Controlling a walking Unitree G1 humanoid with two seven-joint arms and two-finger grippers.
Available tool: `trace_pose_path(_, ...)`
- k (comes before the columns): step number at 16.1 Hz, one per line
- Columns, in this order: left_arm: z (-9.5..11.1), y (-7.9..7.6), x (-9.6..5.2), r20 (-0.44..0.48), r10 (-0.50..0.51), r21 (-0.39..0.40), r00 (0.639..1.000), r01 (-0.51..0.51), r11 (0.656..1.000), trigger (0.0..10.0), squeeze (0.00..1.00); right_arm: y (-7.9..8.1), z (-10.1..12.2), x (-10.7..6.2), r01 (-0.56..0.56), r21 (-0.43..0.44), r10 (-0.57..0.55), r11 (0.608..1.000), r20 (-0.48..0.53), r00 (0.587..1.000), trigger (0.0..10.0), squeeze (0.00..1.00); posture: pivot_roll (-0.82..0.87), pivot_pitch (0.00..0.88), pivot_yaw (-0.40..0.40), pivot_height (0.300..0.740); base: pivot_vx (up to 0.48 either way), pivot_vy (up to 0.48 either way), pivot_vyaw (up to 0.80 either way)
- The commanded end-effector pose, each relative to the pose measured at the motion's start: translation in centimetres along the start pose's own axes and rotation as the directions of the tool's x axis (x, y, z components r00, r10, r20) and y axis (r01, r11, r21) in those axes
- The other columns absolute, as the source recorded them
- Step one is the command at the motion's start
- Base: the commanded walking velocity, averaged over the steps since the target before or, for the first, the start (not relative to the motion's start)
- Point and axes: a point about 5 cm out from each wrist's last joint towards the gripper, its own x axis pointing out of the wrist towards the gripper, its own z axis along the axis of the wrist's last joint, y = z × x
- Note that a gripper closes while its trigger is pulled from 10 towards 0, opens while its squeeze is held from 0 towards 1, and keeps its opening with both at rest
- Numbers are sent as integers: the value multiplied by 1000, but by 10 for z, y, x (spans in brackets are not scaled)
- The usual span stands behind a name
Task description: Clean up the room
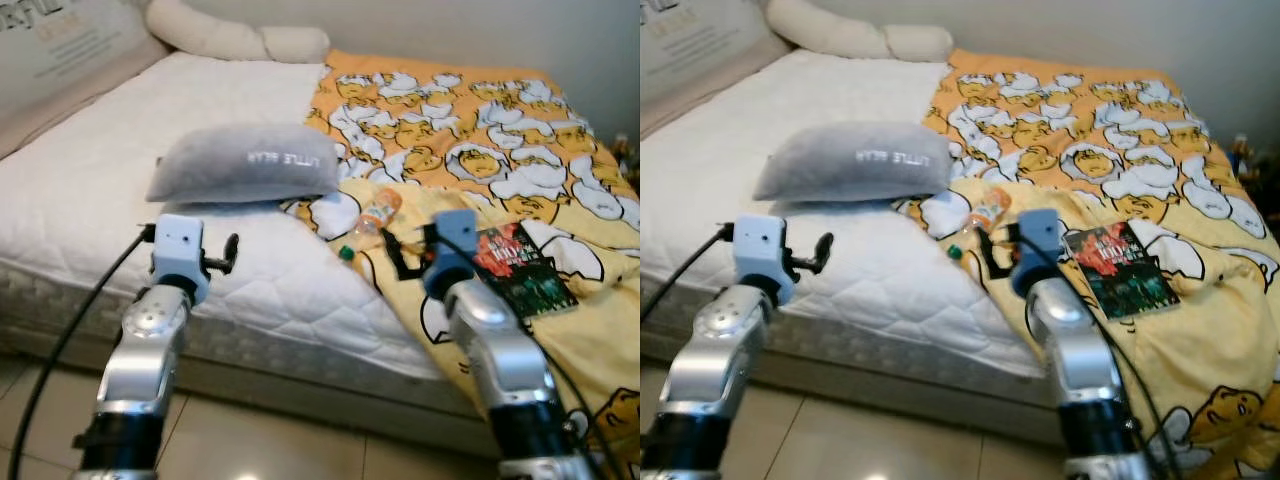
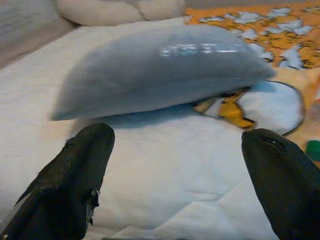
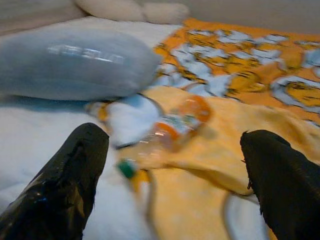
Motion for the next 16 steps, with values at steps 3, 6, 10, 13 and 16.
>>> trace_pose_path(3,4,-1,2,9,-7,8,1000,7,1000,10000,0,2,7,2,-21,-15,21,1000,11,1000,10000,0,-70,0,-6,740,290,0,265)
trace_pose_path(6,3,-1,3,6,-10,9,1000,10,1000,10000,0,-2,5,2,19,15,-19,1000,-4,1000,10000,0,-70,0,-6,740,289,0,529)
trace_pose_path(10,3,-1,3,7,-13,12,1000,12,1000,10000,0,-3,5,3,22,10,-22,1000,-10,1000,10000,0,-70,0,-6,740,289,0,0)
trace_pose_path(13,3,-1,3,6,-12,12,1000,12,1000,10000,0,-3,4,3,23,12,-22,1000,-15,1000,10000,0,-69,0,-7,740,290,0,0)
trace_pose_path(16,4,-1,4,7,-11,12,1000,11,1000,10000,0,-3,3,4,26,11,-26,1000,-23,999,10000,0,-69,0,-9,740,290,0,0)
